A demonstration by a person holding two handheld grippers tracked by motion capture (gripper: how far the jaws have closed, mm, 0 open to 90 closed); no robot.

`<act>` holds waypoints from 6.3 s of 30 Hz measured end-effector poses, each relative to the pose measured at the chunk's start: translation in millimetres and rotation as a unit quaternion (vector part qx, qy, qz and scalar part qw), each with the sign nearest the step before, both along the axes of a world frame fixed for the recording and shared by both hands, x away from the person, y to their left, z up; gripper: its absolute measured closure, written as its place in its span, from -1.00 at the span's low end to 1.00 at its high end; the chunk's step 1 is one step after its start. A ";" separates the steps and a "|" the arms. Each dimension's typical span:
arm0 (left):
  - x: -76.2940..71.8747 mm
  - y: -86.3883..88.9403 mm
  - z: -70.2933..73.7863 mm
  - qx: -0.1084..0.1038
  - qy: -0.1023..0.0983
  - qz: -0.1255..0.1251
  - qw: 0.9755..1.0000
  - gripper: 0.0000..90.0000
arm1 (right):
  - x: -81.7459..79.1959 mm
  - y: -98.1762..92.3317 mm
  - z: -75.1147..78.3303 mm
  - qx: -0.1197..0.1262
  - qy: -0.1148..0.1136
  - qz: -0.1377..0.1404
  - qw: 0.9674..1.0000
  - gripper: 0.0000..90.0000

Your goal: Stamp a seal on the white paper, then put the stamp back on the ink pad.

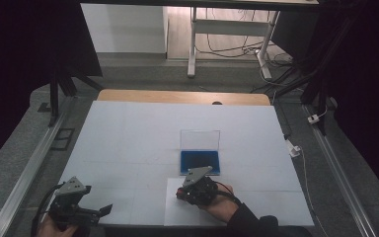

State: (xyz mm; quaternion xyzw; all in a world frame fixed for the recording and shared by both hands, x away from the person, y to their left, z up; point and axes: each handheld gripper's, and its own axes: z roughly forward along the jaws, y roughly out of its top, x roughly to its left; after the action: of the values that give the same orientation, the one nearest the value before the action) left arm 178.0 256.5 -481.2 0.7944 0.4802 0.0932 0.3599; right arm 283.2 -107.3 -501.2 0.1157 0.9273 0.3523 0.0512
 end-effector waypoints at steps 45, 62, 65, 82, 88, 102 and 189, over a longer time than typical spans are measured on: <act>0.2 1.1 -0.2 -0.007 0.001 -0.003 1.000 -1.00 | 14.5 -26.4 34.6 0.067 0.002 -0.044 0.997 0.78; 0.2 1.1 -0.3 -0.008 0.002 -0.003 1.000 -1.00 | 29.9 -42.7 43.7 0.081 -0.008 -0.080 0.993 0.78; 0.3 1.6 -0.3 -0.010 0.003 -0.003 1.000 -1.00 | 34.1 -45.2 44.3 0.084 -0.010 -0.090 0.992 0.78; 0.1 1.5 -0.4 -0.009 0.002 -0.003 1.000 -0.99 | 56.7 -52.4 42.7 0.081 -0.020 -0.110 0.990 0.78; 0.2 1.3 -0.4 -0.008 0.002 -0.003 1.000 -0.99 | 63.7 -51.6 41.6 0.073 -0.023 -0.118 0.990 0.78; 0.6 1.0 -0.5 -0.006 0.002 -0.004 1.000 -0.99 | 81.9 -49.5 34.9 0.052 -0.031 -0.144 0.988 0.78; 0.8 2.3 -0.4 -0.015 0.003 -0.005 1.000 -0.99 | 73.5 -55.2 32.8 0.053 0.022 -0.185 0.981 -0.77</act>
State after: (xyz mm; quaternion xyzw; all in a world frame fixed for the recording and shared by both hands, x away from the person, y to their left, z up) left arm 178.8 258.8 -481.6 0.7916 0.4792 0.0819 0.3702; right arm 356.7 -162.5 -468.4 0.2952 0.8710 0.3827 0.0885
